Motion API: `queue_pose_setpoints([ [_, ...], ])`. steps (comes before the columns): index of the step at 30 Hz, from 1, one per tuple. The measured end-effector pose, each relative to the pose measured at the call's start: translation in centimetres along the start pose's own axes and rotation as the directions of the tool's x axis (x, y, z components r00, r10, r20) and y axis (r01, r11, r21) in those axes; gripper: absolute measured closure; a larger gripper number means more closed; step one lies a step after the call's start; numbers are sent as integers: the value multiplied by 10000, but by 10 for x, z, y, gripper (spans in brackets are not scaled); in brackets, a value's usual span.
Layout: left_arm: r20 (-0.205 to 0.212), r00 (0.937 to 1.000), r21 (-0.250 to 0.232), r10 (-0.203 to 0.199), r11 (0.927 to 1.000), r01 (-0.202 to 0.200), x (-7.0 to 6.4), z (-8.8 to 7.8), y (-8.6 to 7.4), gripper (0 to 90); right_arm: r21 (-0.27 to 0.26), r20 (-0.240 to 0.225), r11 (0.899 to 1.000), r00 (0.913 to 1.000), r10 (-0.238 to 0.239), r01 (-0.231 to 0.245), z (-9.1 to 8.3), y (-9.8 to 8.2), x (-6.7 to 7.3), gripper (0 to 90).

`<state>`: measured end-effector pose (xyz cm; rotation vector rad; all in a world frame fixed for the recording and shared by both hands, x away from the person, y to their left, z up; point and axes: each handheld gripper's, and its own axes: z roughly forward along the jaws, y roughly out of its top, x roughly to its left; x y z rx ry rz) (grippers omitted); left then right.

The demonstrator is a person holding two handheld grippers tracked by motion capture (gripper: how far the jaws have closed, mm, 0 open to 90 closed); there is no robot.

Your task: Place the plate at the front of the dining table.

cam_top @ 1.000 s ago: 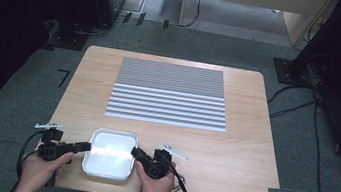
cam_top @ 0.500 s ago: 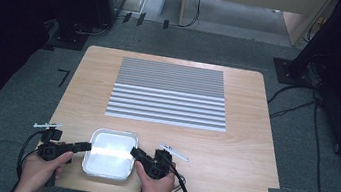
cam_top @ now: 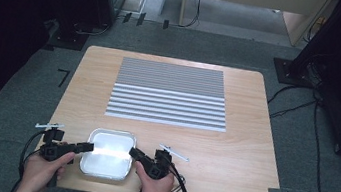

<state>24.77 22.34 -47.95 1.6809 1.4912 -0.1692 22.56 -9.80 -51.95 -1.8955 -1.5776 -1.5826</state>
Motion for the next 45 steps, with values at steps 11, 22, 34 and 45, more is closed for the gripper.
queue_pose_setpoints([
  [11,-296,9995,119,-58,9999,61,7,-2,0,634,-21,-442,9999,9989,165,-166,-1,2,2,724],
  [22,-389,9992,225,19,9997,-10,5,0,0,633,-143,-121,9998,9999,113,-115,0,2,-1,713],
  [34,-532,9986,137,64,9999,-56,3,0,-1,642,247,-757,9883,9855,1521,-1506,1,2,-15,768],
  [45,-520,9986,141,102,9999,-95,3,1,0,636,98,-1350,9827,9735,1844,-1848,-6,5,-10,778],
])
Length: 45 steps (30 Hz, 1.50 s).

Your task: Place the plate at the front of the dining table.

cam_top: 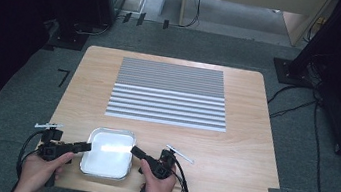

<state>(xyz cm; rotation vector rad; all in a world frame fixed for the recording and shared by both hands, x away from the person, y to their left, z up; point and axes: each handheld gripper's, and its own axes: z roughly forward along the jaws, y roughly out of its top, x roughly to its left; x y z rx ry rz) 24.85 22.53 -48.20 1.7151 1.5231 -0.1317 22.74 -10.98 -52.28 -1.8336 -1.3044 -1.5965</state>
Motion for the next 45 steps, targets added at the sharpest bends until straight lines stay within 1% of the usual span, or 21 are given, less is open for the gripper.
queue_pose_setpoints([
  [8,-4,9999,10,106,9999,-106,-2,0,0,626,-51,-27,10000,10000,-14,14,-1,0,0,765],
  [17,-33,9999,26,99,9999,-99,-2,1,0,625,-65,-18,10000,10000,-9,9,0,1,-1,764],
  [21,-21,9999,12,145,9999,-145,-4,2,0,625,-149,-75,9999,10000,-26,25,-2,1,0,764],
  [27,38,9997,81,246,9997,-247,-7,6,-1,624,-318,-28,9995,10000,0,-1,-6,2,-2,762],
  [28,55,9997,71,243,9997,-243,-7,6,-1,622,-359,48,9993,10000,-44,45,-7,2,-3,761],
  [31,31,9995,66,303,9995,-304,-9,10,-2,619,-421,83,9991,9999,-101,104,-8,2,-4,758],
  [32,13,9995,74,315,9995,-315,-10,11,-2,612,-473,212,9984,9994,-284,294,-9,1,-4,754],
  [33,3,9993,89,372,9993,-372,-10,12,-2,612,-473,212,9984,9994,-284,294,-9,1,-4,754],
  [34,-19,9992,120,405,9991,-405,-11,14,-3,607,-525,367,9974,9982,-477,496,-9,1,-3,750],
  [35,-19,9992,120,405,9991,-405,-11,14,-3,603,-525,367,9974,9982,-477,496,-9,1,-3,750],
  [36,-10,9990,125,442,9989,-442,-12,15,-3,603,-549,481,9962,9967,-648,674,-9,0,-3,747],
  [37,-29,9989,128,467,9988,-467,-12,15,-4,601,-603,666,9941,9941,-860,901,-9,-1,-2,745],
  [38,-61,9988,124,483,9988,-482,-12,15,-4,601,-753,1309,9840,9798,-1509,1616,-8,-3,1,746],
  [39,-96,9987,122,510,9986,-508,-12,16,-4,601,-753,1309,9840,9798,-1509,1616,-8,-3,1,746],
  [40,-209,9980,158,599,9981,-596,-14,16,-4,609,-813,1620,9756,9685,-1891,2040,-8,-5,2,743],
  [41,-209,9980,158,599,9981,-596,-14,16,-4,614,-813,1620,9756,9685,-1891,2040,-8,-5,2,743],
  [42,-363,9968,257,717,9972,-708,-16,17,-5,619,-801,1886,9662,9555,-2266,2450,-6,-7,6,744],
  [43,-363,9968,257,717,9972,-708,-16,17,-5,626,-801,1886,9662,9555,-2266,2450,-6,-7,6,744],
  [44,-497,9950,405,862,9956,-843,-17,18,-6,631,-758,2231,9483,9321,-2852,3083,-5,-10,12,747],
  [45,-577,9941,492,920,9948,-892,-18,19,-6,631,-758,2231,9483,9321,-2852,3083,-5,-10,12,747],
])
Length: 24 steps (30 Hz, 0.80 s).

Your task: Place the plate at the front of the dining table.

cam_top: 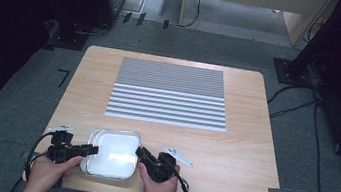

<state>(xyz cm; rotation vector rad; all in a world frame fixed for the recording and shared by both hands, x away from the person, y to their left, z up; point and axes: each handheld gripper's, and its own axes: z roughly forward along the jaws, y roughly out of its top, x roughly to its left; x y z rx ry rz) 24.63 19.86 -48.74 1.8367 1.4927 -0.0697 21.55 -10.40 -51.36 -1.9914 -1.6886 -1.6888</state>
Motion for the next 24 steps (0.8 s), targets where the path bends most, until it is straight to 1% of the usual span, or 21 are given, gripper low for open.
queue_pose_setpoints([
  [1,-188,9997,9,136,9999,-136,-3,0,0,633,-24,66,9998,9998,-185,185,0,0,2,749],
  [2,-439,9986,108,281,9996,-277,-5,1,0,641,-30,315,9970,9965,-768,770,1,-2,8,760],
  [3,-439,9986,108,281,9996,-277,-5,1,0,648,-4,523,9942,9929,-1071,1073,2,-3,11,772],
  [4,-563,9978,101,354,9993,-349,-7,1,-1,648,-4,523,9942,9929,-1071,1073,2,-3,11,772],
  [5,-684,9967,123,434,9990,-426,-7,1,-1,655,36,756,9909,9880,-1347,1348,3,-5,14,791],
  [6,-788,9959,102,448,9990,-441,-8,2,-1,672,89,1033,9860,9806,-1667,1666,5,-7,16,800],
  [7,-843,9955,79,441,9990,-436,-8,2,-1,685,39,1148,9827,9761,-1843,1851,5,-8,18,805],
  [8,-929,9945,80,476,9989,-471,-9,2,-2,698,-2,1259,9801,9723,-1967,1983,6,-9,19,810],
  [9,-991,9939,82,490,9988,-485,-9,2,-2,719,-42,1461,9760,9657,-2146,2175,6,-10,21,818],
  [11,-1124,9923,128,514,9987,-503,-11,4,-2,769,-139,1812,9727,9573,-2254,2317,7,-10,25,837],
  [12,-1354,9888,176,626,9980,-608,-13,6,-3,789,-163,1933,9723,9548,-2257,2332,7,-10,26,845],
  [13,-1440,9870,186,721,9974,-701,-15,7,-4,810,-239,2162,9713,9498,-2262,2368,7,-9,28,853],
  [14,-1486,9860,178,762,9971,-744,-16,8,-4,810,-239,2162,9713,9498,-2262,2368,7,-9,28,853],
  [15,-1564,9843,141,822,9966,-810,-19,9,-4,811,-294,2429,9681,9413,-2345,2488,6,-9,30,860],
  [17,-1588,9839,79,820,9966,-818,-20,9,-4,811,-317,2445,9683,9413,-2329,2478,6,-9,30,862],
  [18,-1583,9842,-47,795,9967,-812,-21,9,-5,814,-354,2418,9679,9418,-2334,2490,5,-8,29,863],
  [19,-1519,9854,-162,774,9966,-808,-22,8,-4,818,-417,2386,9697,9448,-2244,2409,4,-8,28,865],
  [20,-1478,9860,-270,765,9963,-814,-23,7,-4,827,-641,2355,9687,9470,-2187,2397,1,-7,27,870],
  [22,-1480,9859,-452,779,9953,-854,-26,6,-3,830,-694,2326,9688,9483,-2161,2378,0,-7,26,871],
  [24,-1444,9863,-638,799,9939,-898,-30,5,-1,837,-824,2209,9716,9547,-1994,2220,-3,-4,24,875],
])
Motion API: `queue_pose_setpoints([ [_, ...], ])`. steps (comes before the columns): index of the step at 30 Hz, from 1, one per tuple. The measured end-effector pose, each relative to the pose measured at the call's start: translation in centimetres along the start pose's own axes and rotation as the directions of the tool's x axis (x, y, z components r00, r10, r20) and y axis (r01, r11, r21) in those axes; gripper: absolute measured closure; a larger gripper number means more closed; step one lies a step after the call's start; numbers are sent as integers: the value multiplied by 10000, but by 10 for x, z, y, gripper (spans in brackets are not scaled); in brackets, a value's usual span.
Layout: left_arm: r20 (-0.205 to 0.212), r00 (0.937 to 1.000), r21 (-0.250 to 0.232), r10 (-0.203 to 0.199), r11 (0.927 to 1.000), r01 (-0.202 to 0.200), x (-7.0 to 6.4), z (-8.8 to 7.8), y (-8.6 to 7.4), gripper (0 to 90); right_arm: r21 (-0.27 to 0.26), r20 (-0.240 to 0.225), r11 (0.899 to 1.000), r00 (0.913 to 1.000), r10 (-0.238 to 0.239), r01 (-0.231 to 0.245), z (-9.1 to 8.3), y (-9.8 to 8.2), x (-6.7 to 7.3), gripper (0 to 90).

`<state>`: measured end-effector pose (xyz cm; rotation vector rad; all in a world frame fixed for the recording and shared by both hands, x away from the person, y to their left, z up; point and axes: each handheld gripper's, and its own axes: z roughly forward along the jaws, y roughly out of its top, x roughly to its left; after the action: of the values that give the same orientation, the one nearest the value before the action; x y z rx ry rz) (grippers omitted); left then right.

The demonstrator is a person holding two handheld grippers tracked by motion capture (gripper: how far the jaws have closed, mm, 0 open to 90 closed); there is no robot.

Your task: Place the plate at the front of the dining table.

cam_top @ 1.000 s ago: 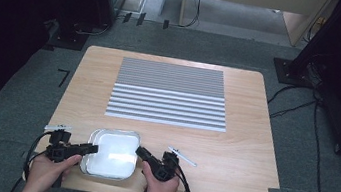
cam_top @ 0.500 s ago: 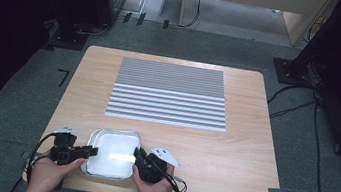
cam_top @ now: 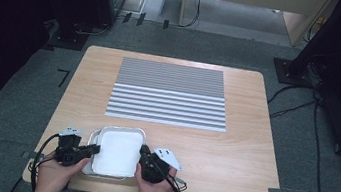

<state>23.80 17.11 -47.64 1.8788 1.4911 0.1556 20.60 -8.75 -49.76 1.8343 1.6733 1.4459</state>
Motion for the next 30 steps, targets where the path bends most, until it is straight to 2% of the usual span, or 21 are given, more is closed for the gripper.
queue_pose_setpoints([
  [4,-51,9999,-638,97,9979,-100,-15,0,8,854,-196,-178,9996,9997,184,-187,-4,7,-10,884],
  [6,-212,9994,-734,256,9969,-271,-22,3,10,856,-181,-253,9994,9992,303,-308,-6,12,-16,884],
  [11,162,9999,-855,53,9963,-39,-33,15,21,873,-240,-294,9995,9993,216,-223,-12,25,-36,885],
  [17,91,9999,-1055,123,9944,-113,-49,25,38,889,-305,-196,9991,9994,301,-307,-13,35,-48,889],
  [20,195,9998,-1014,96,9948,-76,-51,29,43,890,-402,-173,9986,9993,326,-332,-13,42,-53,889],
  [25,614,9979,-1041,-217,9942,280,-52,34,53,890,-524,-181,9984,9997,186,-195,-12,52,-58,889],
  [30,759,9968,-1125,-269,9930,353,-56,39,64,890,-623,-58,9981,10000,-21,18,-11,66,-62,890],
])
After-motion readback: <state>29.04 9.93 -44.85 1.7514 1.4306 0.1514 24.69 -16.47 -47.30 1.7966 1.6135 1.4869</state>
